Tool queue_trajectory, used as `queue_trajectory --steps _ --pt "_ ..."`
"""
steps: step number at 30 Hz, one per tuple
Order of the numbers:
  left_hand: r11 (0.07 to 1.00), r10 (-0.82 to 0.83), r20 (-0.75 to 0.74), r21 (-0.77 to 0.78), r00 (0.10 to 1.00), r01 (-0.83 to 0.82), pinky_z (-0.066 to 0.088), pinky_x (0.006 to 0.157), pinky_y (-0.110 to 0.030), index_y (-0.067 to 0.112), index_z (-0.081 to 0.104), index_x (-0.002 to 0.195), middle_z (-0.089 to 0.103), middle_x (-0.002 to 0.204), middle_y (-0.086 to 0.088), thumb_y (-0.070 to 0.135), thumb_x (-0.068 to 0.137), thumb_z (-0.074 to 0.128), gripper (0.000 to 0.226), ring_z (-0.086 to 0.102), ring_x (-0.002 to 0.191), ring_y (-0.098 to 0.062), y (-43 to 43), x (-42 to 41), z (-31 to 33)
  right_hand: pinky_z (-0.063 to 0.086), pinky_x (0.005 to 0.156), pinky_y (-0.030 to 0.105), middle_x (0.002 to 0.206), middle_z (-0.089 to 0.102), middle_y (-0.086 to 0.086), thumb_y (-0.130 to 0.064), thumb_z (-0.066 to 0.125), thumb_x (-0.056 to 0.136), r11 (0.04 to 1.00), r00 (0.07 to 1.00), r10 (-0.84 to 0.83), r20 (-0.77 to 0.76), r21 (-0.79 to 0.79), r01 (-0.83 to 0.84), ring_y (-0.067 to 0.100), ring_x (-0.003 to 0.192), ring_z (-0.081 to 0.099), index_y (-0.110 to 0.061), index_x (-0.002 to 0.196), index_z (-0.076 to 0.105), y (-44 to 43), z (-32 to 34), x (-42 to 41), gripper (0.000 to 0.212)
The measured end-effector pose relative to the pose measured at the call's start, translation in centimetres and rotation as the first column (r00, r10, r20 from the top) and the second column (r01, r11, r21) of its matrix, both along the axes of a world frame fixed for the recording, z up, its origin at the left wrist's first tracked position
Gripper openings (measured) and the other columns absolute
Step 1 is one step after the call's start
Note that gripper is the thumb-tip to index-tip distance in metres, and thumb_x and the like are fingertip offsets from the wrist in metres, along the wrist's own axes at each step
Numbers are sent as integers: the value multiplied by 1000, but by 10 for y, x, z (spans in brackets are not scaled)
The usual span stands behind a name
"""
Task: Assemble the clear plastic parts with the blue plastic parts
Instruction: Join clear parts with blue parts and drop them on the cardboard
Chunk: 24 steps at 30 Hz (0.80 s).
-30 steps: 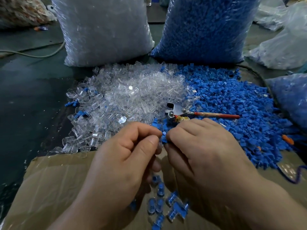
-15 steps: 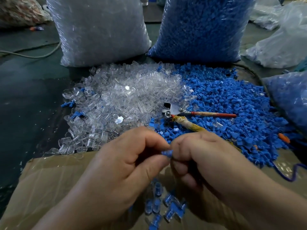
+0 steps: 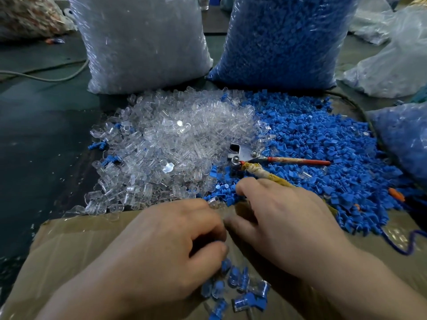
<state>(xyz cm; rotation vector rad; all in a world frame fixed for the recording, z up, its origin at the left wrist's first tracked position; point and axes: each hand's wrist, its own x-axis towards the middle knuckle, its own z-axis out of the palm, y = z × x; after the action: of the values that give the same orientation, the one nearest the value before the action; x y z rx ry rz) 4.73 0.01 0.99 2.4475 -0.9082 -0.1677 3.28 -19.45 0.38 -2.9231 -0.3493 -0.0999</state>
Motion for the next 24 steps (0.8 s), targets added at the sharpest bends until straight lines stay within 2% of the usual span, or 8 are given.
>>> queue_trajectory --steps 4,7,9,13,16,20,22,24 --pt "960 280 91 -57 956 -275 44 60 -14 44 60 98 58 83 27 54 86 50 18 59 78 5 1 5 -8 33 55 32 94 52 -11 -68 28 86 998 996 68 64 -14 -67 17 80 58 -35 113 40 9 -4 11 45" --pt "958 276 139 43 951 -284 49 72 -21 44 61 116 55 98 27 53 84 48 36 57 85 1 -3 6 -12 36 54 34 93 49 -10 -61 22 87 993 992 117 38 3 -117 18 78 57 -34 112 44 11 -6 15 43" --pt "962 246 146 86 958 -260 50 69 -28 38 65 105 56 94 20 48 83 53 27 58 82 -6 -8 4 -12 38 55 36 96 50 -9 -56 22 89 990 990 141 12 29 -141 18 78 57 -33 108 47 10 -7 17 39" --pt "947 283 171 105 944 -304 41 61 -22 30 69 93 59 84 15 42 79 57 21 58 74 -10 -12 3 -13 44 60 38 94 52 -9 -47 32 95 981 983 185 -4 67 -185 17 78 56 -31 103 53 8 -8 17 28" --pt "940 338 134 8 932 -342 38 63 -13 37 66 99 57 86 20 40 82 57 19 56 75 -2 -10 3 -17 46 64 39 93 52 -9 -45 35 95 980 986 169 -1 104 -168 17 79 55 -29 102 55 7 -7 15 27" --pt "884 449 65 -181 891 -432 37 66 -10 42 63 117 53 88 31 42 82 58 35 53 88 12 -8 4 -21 48 67 41 93 52 -6 -44 32 92 984 993 120 19 127 -121 18 79 54 -26 104 58 8 -2 15 34" --pt "853 479 31 -250 877 -457 37 68 -8 42 66 115 57 90 29 42 83 58 34 52 95 16 -7 5 -21 48 70 41 94 52 -5 -42 31 93 982 995 102 16 156 -104 18 81 54 -25 103 59 8 -1 16 34" --pt "821 494 -11 -324 869 -470 39 69 -9 44 66 112 61 98 29 42 84 57 29 55 96 16 -5 5 -22 49 74 38 96 54 -7 -40 37 94 963 998 59 27 261 -64 15 84 54 -26 103 60 5 0 15 28"
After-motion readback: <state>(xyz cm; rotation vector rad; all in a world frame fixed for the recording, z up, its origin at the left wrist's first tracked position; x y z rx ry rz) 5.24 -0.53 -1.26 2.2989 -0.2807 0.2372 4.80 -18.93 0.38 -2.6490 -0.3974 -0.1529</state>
